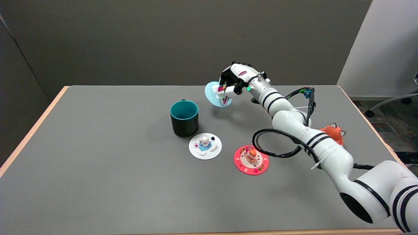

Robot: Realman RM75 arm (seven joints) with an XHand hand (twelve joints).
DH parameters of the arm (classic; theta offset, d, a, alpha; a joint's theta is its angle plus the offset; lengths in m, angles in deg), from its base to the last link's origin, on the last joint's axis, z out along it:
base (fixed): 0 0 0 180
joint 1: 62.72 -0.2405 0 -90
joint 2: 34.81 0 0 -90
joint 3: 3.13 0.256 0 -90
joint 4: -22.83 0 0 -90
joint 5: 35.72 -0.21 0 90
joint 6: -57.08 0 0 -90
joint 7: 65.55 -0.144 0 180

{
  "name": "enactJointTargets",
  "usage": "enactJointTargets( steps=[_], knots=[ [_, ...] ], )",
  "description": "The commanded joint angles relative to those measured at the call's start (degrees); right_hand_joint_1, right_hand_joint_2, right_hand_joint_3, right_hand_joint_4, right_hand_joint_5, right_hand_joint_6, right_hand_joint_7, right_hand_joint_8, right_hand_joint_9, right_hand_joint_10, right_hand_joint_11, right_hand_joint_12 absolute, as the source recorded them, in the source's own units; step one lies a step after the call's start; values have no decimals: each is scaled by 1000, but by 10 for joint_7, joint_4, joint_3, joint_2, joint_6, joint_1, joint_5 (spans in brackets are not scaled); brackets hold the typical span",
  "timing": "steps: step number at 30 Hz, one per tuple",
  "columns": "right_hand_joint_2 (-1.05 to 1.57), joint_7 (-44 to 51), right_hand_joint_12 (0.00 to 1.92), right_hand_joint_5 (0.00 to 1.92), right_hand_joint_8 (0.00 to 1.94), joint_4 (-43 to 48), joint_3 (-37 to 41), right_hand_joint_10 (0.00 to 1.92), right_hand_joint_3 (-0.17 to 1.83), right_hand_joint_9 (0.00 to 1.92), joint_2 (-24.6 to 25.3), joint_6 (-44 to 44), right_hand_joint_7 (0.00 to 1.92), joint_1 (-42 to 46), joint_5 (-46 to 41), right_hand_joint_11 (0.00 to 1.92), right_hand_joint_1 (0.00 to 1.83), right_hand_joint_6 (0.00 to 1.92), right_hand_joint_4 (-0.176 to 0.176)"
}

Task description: Pick up the cup lid with blue sky.

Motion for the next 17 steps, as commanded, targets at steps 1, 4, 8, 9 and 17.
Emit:
enactJointTargets(
  steps=[1, 4, 8, 9, 17],
  knots=[
    [1064, -18, 1449, 890, 1124, -128, -52, 1443, 138, 580, -36, -76, 1021, -4, -27, 452, 1237, 996, -92],
    [1062, -24, 1443, 897, 1120, -140, -61, 1440, 138, 594, -41, -83, 1024, -7, -27, 463, 1238, 988, -90],
    [1052, -29, 1438, 907, 1112, -143, -75, 1437, 153, 608, -45, -91, 1024, -20, -27, 474, 1236, 982, -77],
    [1053, -29, 1436, 908, 1112, -144, -77, 1436, 151, 610, -46, -93, 1024, -23, -27, 476, 1235, 982, -75],
    [1039, -31, 1438, 916, 1100, -165, -108, 1435, 173, 619, -55, -100, 1028, -45, -27, 493, 1234, 979, -64]
  ],
)
